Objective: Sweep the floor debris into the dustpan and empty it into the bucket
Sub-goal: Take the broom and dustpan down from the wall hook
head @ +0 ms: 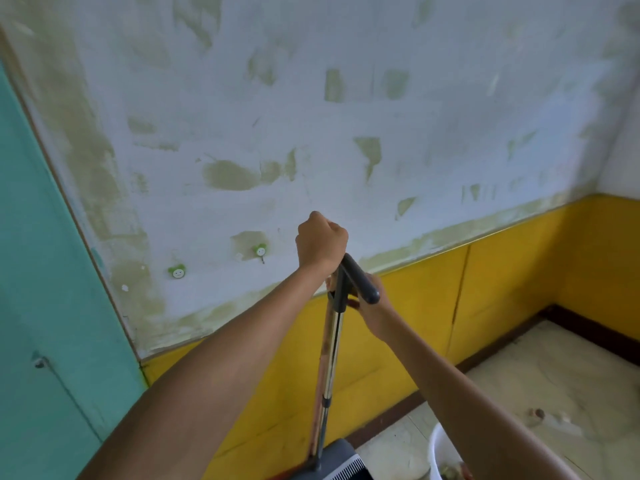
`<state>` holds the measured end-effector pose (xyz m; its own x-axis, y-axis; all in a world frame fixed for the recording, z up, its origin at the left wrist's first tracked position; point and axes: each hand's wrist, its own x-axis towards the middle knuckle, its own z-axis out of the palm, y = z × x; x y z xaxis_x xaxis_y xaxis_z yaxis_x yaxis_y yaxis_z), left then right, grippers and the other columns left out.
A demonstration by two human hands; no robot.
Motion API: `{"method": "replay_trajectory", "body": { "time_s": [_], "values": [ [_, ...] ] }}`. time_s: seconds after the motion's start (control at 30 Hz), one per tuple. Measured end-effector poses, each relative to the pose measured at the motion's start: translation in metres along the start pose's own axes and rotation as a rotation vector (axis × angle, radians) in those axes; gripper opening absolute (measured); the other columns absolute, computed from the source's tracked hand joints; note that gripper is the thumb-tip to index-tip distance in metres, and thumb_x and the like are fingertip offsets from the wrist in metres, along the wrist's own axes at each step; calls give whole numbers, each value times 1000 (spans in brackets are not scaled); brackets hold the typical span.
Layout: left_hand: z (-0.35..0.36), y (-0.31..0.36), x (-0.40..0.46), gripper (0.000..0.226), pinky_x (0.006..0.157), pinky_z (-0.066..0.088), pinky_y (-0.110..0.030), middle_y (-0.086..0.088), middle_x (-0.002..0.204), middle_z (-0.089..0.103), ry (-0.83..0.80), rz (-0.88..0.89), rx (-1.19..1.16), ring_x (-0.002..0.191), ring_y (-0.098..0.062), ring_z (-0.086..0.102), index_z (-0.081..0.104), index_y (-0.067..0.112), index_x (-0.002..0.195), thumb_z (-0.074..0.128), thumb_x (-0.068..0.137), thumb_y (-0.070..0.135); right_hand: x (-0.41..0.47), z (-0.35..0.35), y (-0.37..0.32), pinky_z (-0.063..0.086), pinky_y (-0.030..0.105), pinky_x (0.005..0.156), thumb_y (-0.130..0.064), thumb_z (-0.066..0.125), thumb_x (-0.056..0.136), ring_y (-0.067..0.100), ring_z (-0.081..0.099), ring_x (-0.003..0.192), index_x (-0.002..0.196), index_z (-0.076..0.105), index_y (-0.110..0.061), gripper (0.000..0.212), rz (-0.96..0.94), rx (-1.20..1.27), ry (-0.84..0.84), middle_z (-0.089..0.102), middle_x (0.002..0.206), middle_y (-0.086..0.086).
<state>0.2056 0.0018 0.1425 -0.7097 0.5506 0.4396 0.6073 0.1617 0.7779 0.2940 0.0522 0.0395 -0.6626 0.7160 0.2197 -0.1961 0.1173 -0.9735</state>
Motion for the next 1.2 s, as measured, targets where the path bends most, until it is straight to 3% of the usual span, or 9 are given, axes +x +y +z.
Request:
{"method": "replay_trajectory", "body": {
  "time_s": [0.13,0.3,0.37,0.47,0.63,0.73,0.87,1.0,1.2],
  "values": [
    [1,34,-28,27,38,23,-20,1,54,40,-3,-21,24,42,-11,36,33,13,60,45,84,7,-54,-14,18,36,41,65,0,49,79,26,41,75,100,52,9,24,-30,-89,65,50,79,20],
    [10,72,-84,19,39,40,-28,-5,62,51,-106,-14,-98,49,-19,50,39,10,65,42,84,7,-115,-34,0,42,30,57,-13,57,95,14,48,64,91,55,-3,11,-186,-179,222,50,72,4],
    [13,84,-106,14,59,58,-43,-15,81,62,-197,10,-234,69,-29,64,48,8,78,39,89,10,-135,-49,-6,42,35,57,-13,55,96,15,50,62,90,57,-3,12,-189,-184,301,53,69,5],
    [18,103,-129,19,73,58,-50,-16,86,64,-352,147,-355,73,-26,63,50,9,83,37,96,14,-160,-78,-20,42,40,60,-17,54,96,20,49,65,92,58,-7,11,-211,-202,352,53,72,6],
    [47,138,-172,13,72,50,-27,-4,102,66,-694,370,-400,92,-20,63,59,15,105,51,97,22,-203,-128,-56,49,49,79,-22,52,98,28,57,80,93,60,-15,12,-233,-126,522,60,82,10],
    [73,151,-203,33,69,47,-17,-1,104,67,-917,514,-373,92,-13,63,57,18,125,55,93,16,-231,-157,-73,50,43,76,-17,49,101,28,58,82,111,60,-7,18,-263,-139,603,61,88,16],
    [98,172,-226,32,67,49,-9,5,98,68,-916,734,-379,86,-6,64,62,17,123,63,91,19,-269,-186,-91,56,43,82,-23,49,101,40,65,95,116,62,-9,24,-245,-179,721,65,105,28],
    [119,195,-246,23,78,58,-26,1,96,70,-983,842,-448,88,-12,67,65,12,114,65,91,16,-301,-206,-98,56,53,85,-27,51,99,43,64,94,115,60,-8,26,-236,-270,858,65,103,28],
    [139,232,-276,21,58,43,0,12,86,60,-1017,990,-562,74,3,57,64,15,107,70,88,22,-347,-226,-120,56,46,89,-33,54,95,38,65,103,124,57,-11,37,-252,-275,958,65,114,25]
  ]
}}
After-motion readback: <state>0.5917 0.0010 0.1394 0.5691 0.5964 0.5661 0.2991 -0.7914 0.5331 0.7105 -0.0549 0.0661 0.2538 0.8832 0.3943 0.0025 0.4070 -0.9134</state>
